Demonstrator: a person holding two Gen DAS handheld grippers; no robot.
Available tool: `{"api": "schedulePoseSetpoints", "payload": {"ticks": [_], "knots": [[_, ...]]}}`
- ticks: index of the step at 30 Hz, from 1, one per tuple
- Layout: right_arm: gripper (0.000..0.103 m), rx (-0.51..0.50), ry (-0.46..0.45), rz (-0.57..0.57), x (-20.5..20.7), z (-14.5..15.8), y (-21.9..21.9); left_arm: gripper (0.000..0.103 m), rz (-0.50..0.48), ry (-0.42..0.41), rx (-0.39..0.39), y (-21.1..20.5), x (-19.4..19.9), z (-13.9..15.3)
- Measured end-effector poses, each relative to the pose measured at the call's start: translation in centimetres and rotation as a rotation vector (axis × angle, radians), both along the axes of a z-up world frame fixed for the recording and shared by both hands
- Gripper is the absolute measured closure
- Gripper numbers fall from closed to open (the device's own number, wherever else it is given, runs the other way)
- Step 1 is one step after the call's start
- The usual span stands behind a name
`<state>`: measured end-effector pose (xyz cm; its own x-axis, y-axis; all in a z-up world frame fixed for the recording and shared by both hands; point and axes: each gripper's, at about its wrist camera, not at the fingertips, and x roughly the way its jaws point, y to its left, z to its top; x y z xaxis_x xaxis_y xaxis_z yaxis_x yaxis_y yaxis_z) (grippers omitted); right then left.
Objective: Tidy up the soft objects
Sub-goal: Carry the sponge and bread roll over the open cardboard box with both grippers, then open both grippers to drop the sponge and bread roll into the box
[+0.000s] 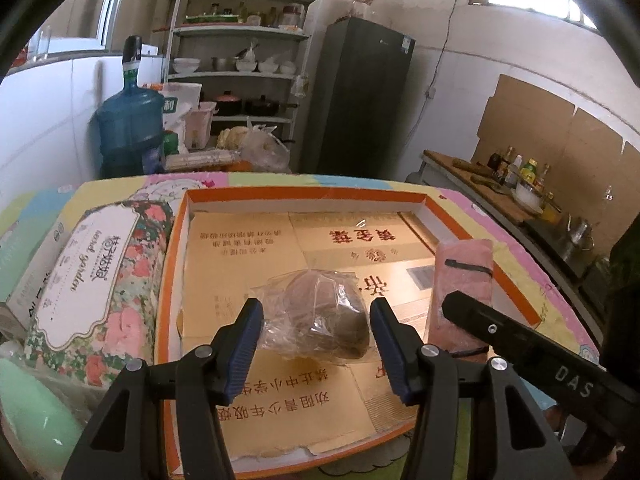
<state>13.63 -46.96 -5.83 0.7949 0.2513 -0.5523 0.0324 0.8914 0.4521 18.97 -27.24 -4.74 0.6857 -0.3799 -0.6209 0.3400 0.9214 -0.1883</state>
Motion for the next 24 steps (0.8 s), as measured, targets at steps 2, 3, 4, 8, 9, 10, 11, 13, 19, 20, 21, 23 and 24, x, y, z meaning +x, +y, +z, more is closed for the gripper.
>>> {"api": "schedulePoseSetpoints", "payload": {"ticks": [2,3,4,8,9,10,11,13,19,20,21,23,24], "knots": [[0.083,-0.010,0.003,0.001,0.0,0.1,0.2,0.046,0.009,0.005,-0.002,0.0,0.0,0.0],[0.080,-0.017,0.002,-0.002,0.0,0.1,0.2,0.046,0.013,0.008,0.002,0.0,0.0,-0.1],[0.079,-0.022,0.001,-0.005,0.0,0.1,0.2,0.045,0.014,0.006,0.006,0.0,0.0,-0.1],[0.062,-0.033,-0.006,-0.026,-0.2,0.3,0.1,0.034,0.008,0.001,0.005,-0.1,-0.2,0.0],[0.057,-0.031,-0.006,-0.030,-0.3,0.3,0.1,0.034,0.009,-0.005,0.001,-0.1,-0.3,0.1],[0.056,-0.028,-0.005,-0.033,-0.4,0.3,0.0,0.033,0.009,-0.010,-0.005,0.1,-0.4,0.1],[0.056,-0.027,-0.004,-0.037,-0.5,0.3,-0.1,0.032,0.008,-0.013,-0.009,0.1,-0.5,0.2],[0.057,-0.025,-0.005,-0.043,-0.6,0.4,-0.2,0.027,0.015,-0.030,-0.006,0.2,-0.7,0.4],[0.057,-0.031,-0.022,-0.057,-1.3,1.0,-0.3,0.023,0.020,-0.063,-0.007,0.6,-1.4,1.3],[0.057,-0.032,-0.027,-0.059,-1.5,1.1,-0.2,0.023,0.021,-0.066,-0.004,0.6,-1.4,1.4],[0.056,-0.036,-0.031,-0.062,-1.6,1.3,-0.2,0.023,0.023,-0.071,0.000,0.7,-1.6,1.6],[0.056,-0.048,-0.041,-0.072,-2.0,1.7,0.0,0.023,0.023,-0.076,0.002,0.9,-1.9,1.8],[0.056,-0.053,-0.044,-0.075,-2.2,1.8,0.1,0.023,0.024,-0.080,0.003,1.0,-2.1,2.0]]}}
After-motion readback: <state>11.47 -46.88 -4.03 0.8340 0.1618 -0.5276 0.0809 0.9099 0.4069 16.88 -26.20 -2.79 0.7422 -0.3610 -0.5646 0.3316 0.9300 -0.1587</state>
